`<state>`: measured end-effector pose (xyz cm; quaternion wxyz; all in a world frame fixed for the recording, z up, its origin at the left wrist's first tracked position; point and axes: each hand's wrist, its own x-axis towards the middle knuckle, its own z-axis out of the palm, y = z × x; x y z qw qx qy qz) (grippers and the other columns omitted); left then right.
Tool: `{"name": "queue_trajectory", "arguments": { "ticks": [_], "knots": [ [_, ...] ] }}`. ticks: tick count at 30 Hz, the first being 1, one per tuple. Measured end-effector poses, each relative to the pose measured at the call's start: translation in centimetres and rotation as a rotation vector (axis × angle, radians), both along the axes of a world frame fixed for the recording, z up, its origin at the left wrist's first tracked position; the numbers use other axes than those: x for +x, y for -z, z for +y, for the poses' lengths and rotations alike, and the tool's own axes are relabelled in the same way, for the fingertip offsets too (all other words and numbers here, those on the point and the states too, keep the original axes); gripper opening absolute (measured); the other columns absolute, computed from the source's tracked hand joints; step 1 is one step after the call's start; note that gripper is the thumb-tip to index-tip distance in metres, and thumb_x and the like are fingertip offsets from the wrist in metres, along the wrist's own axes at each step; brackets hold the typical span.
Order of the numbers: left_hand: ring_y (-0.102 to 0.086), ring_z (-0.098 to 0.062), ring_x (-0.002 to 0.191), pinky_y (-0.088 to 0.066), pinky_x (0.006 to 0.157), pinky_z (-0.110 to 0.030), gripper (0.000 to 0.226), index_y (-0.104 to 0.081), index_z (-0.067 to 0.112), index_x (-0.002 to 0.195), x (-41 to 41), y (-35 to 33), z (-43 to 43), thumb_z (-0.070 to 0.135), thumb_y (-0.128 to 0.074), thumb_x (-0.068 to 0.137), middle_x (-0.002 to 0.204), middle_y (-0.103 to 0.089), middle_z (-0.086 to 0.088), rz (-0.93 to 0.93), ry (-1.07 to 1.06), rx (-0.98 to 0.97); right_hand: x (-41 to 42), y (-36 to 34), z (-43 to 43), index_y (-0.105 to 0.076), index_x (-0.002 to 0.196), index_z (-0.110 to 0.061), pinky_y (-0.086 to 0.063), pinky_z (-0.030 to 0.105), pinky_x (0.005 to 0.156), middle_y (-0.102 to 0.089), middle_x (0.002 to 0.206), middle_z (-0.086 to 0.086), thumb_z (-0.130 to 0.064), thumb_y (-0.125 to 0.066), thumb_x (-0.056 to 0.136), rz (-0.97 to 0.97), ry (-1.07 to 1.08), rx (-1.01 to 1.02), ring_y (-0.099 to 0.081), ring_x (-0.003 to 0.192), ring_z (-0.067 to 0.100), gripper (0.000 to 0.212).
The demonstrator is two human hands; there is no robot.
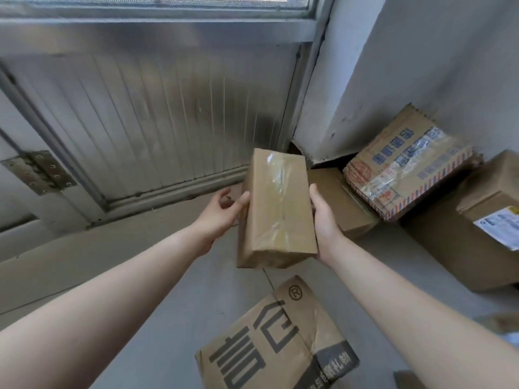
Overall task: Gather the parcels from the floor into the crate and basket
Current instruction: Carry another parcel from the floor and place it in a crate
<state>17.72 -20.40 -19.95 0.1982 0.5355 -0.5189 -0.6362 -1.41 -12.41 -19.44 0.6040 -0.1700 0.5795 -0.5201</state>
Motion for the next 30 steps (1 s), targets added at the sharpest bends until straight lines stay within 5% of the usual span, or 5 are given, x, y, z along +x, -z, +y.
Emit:
{"name": "queue_trajectory", "arguments": {
  "ticks": [4,11,18,23,30],
  "knots": [
    [-0.056,-0.029,0.118,-0.047,0.101,-0.046,0.138,-0.023,0.029,0.151,-0.8,-0.7,0.5,0.094,-0.062,0.036,0.14,-0.05,-0.004,-0.046,-0.012,0.269,0.0,-0.2,1.0,-0.054,0.137,-0.023,-0.047,0.054,0.102,-0.065,0.129,0.012,-0.065,-0.054,0.088,-0.086,-0.088,-0.034,-0.063,0.117,0.033,0.066],
    [-0.067,-0.016,0.095,-0.053,0.071,-0.026,0.031,-0.061,0.013,0.123,0.0,-0.2,0.0,0.031,-0.052,0.1,0.11,-0.069,-0.003,0.202,-0.269,0.022,-1.3,0.4,1.0,-0.042,0.138,-0.029,-0.054,0.042,0.087,-0.063,0.122,0.009,-0.036,-0.056,0.098,0.291,0.112,0.075,-0.063,0.108,0.027,0.043],
    [-0.069,-0.029,0.098,-0.06,0.074,-0.041,0.115,-0.037,0.023,0.144,-0.5,-1.7,0.1,0.081,-0.071,0.051,0.128,-0.061,-0.007,0.01,-0.112,0.235,0.6,1.0,1.9,-0.045,0.139,-0.016,-0.049,0.048,0.102,-0.061,0.131,0.011,-0.045,-0.053,0.097,0.044,-0.018,0.085,-0.06,0.117,0.031,0.051],
    [-0.069,-0.017,0.088,-0.054,0.069,-0.03,0.042,-0.062,0.022,0.118,-0.5,-1.5,0.5,0.053,-0.055,0.092,0.107,-0.071,-0.002,0.118,-0.175,0.132,1.3,0.6,1.8,-0.038,0.143,-0.028,-0.042,0.051,0.108,-0.044,0.145,0.002,-0.043,-0.048,0.101,0.496,-0.074,0.089,-0.048,0.126,0.02,0.046],
    [-0.059,-0.011,0.106,-0.049,0.087,-0.026,0.036,-0.064,0.028,0.124,-0.2,-2.4,1.3,0.016,-0.042,0.098,0.123,-0.063,0.005,0.009,-0.019,-0.225,3.3,-0.1,1.7,-0.03,0.152,-0.027,-0.034,0.063,0.109,-0.042,0.144,0.003,-0.06,-0.049,0.094,-0.018,-0.067,0.13,-0.035,0.141,0.034,0.069]
  ]
}}
